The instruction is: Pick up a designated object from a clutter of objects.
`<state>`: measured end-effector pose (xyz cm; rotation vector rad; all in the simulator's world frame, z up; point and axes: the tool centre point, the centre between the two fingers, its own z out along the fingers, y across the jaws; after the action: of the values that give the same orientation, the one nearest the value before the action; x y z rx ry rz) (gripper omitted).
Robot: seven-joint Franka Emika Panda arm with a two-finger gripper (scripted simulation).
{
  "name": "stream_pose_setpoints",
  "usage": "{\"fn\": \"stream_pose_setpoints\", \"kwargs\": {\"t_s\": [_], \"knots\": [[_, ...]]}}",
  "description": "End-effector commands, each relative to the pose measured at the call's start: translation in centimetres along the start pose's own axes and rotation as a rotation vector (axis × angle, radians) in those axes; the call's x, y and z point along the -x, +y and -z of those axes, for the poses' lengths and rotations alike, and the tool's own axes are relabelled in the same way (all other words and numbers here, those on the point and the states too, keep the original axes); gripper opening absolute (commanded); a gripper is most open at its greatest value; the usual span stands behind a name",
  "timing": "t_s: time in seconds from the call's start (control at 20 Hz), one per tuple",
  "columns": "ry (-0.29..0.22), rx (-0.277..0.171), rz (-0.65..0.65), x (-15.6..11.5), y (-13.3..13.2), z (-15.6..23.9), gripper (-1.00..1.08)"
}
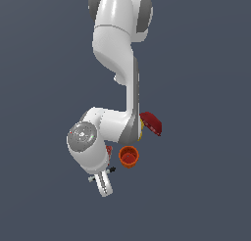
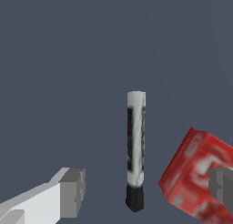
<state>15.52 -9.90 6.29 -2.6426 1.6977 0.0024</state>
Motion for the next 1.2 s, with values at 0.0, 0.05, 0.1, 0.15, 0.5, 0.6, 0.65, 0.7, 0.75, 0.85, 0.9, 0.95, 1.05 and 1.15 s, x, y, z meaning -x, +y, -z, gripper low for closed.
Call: {"fn": "stream_pose_setpoints", "kwargs": {"t_s": [0.0,0.05,0.1,0.15,0.5,0.6,0.65,0.7,0.75,0.85,0.9,0.95,1.05,1.15], "knots": [[0.002,0.0,-0.012,-0.2,0.0,-0.3,1.0],[0.002,0.0,-0.013,-0.2,0.0,-0.3,1.0],[0.001,0.001,-0.008,-0.1,0.0,-0.2,1.0],[0.001,0.001,-0.008,-0.1,0.0,-0.3,1.0],[0.001,0.0,-0.011,-0.1,0.1,-2.7,1.0],[0.001,0.0,-0.012,-0.1,0.1,-3.9,1.0],[0.001,0.0,-0.013,-0.1,0.1,-4.3,1.0],[0.001,0.0,-0.013,-0.1,0.1,-4.7,1.0],[0.001,0.0,-0.013,-0.1,0.1,-5.0,1.0],[0.001,0.0,-0.013,-0.1,0.1,-5.3,1.0],[0.001,0.0,-0.013,-0.1,0.0,-5.4,1.0],[0.001,0.0,-0.013,-0.2,0.0,-5.3,1.0],[0.001,0.0,-0.013,-0.2,0.0,-5.3,-1.0],[0.001,0.0,-0.013,-0.2,0.0,-5.3,-1.0]]}}
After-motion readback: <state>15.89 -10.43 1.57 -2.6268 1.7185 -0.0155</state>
